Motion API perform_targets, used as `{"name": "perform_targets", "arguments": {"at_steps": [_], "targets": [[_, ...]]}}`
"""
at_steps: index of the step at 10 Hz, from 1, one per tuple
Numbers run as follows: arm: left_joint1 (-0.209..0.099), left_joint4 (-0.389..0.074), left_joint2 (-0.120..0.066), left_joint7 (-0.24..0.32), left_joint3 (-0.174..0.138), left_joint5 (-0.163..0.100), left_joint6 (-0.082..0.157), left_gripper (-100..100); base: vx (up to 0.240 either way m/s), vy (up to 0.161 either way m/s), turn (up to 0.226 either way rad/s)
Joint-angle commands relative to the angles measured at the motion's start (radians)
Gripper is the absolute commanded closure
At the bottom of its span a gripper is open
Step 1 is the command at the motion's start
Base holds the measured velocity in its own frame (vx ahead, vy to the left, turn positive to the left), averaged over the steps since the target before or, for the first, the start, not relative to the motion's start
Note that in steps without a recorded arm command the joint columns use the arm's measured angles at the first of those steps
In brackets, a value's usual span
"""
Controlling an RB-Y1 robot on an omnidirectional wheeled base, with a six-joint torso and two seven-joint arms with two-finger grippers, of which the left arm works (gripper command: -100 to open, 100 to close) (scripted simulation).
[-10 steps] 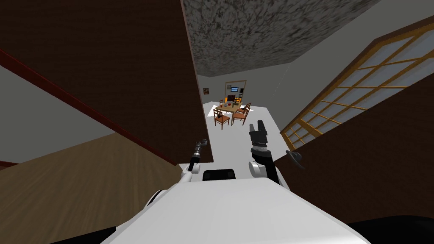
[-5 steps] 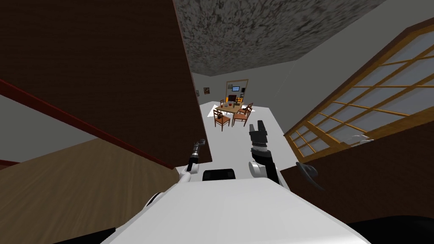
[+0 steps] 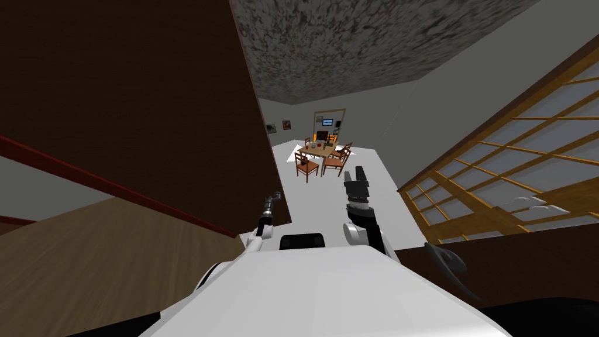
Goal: Push the door open
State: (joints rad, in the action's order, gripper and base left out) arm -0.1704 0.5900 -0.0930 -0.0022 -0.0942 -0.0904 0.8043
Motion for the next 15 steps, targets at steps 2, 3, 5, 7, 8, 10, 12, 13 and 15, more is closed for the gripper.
{"name": "perform_targets", "arguments": {"at_steps": [2,3,5,7,8,10,12,13,15], "targets": [[0.008,0.018,-0.009,-0.013,-0.035,-0.018,-0.007,100,0.19,-0.095,0.062],[0.008,0.017,-0.009,-0.017,-0.046,-0.024,-0.007,100,0.211,-0.081,0.084],[0.008,0.016,-0.009,-0.023,-0.062,-0.032,-0.006,100,0.15,-0.049,0.039],[0.008,0.014,-0.008,-0.031,-0.082,-0.043,-0.005,100,0.191,-0.08,0.066],[0.008,0.013,-0.007,-0.034,-0.091,-0.048,-0.005,100,0.187,-0.068,0.074],[0.008,0.011,-0.006,-0.041,-0.108,-0.057,-0.004,100,0.162,-0.081,0.059],[0.009,0.01,-0.004,-0.047,-0.124,-0.066,-0.004,100,0.137,-0.085,0.056],[0.009,0.009,-0.002,-0.05,-0.131,-0.07,-0.004,100,0.167,-0.083,0.068],[0.012,-0.005,-0.01,-0.051,-0.14,-0.074,0.001,100,0.109,-0.024,0.044]]}}
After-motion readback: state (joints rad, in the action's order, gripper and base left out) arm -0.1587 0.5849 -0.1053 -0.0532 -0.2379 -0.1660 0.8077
